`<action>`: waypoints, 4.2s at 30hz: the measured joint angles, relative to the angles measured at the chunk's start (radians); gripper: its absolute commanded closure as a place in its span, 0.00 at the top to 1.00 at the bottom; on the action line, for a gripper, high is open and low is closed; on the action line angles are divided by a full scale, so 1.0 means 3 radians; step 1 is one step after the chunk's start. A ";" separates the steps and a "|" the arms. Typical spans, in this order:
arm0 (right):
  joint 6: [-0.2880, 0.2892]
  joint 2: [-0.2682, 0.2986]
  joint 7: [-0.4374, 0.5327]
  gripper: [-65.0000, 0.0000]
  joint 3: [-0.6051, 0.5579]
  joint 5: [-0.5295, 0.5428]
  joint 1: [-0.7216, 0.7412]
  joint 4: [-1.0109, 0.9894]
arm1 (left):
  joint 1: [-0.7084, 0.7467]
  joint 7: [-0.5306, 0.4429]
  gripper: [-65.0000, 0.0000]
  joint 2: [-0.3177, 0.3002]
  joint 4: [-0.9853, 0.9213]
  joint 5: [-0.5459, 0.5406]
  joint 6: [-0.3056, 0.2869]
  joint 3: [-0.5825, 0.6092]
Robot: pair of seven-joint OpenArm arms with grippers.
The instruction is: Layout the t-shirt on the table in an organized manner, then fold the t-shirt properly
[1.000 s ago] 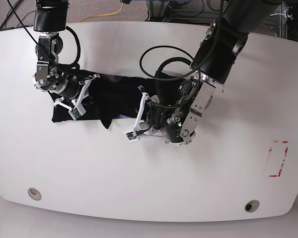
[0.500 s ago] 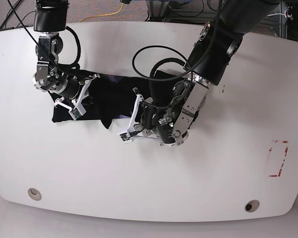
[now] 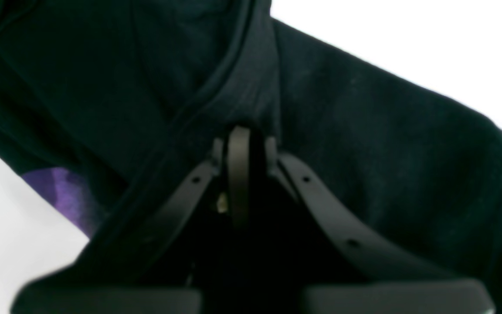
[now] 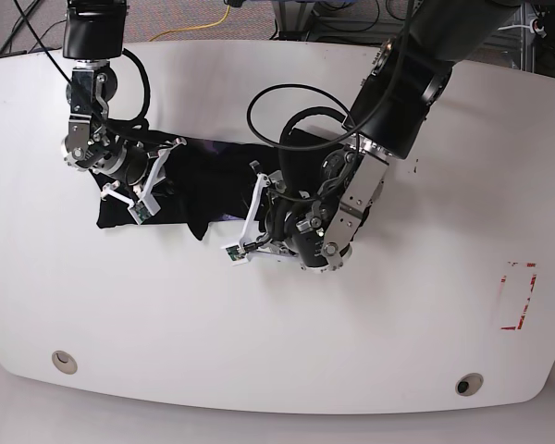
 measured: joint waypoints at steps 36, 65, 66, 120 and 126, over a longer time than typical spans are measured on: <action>0.0001 -0.0009 -0.0025 0.07 -0.0010 -0.0010 0.0038 -0.0009 | 0.0036 0.0086 0.12 -0.0120 -0.0017 0.0013 -0.0188 0.0028; 0.0001 -0.0008 -0.0024 0.07 -0.0010 -0.0010 0.0038 -0.0009 | -0.0366 -0.0366 0.12 0.0050 -0.0584 0.0160 -0.0075 0.0009; 0.0001 -0.0008 -0.0025 0.07 -0.0010 -0.0010 0.0038 -0.0009 | -0.0370 -0.0364 0.12 0.0051 -0.0584 0.0160 -0.0075 0.0008; 0.0001 -0.0008 -0.0024 0.07 -0.0010 -0.0010 0.0038 -0.0009 | 0.0154 0.0189 0.57 -0.0148 -0.0033 -0.0251 -0.0076 -0.0221; 0.0001 -0.0008 -0.0025 0.07 -0.0010 -0.0010 0.0038 -0.0009 | 0.0174 0.0187 0.17 -0.0148 -0.0033 -0.0251 -0.0075 -0.0217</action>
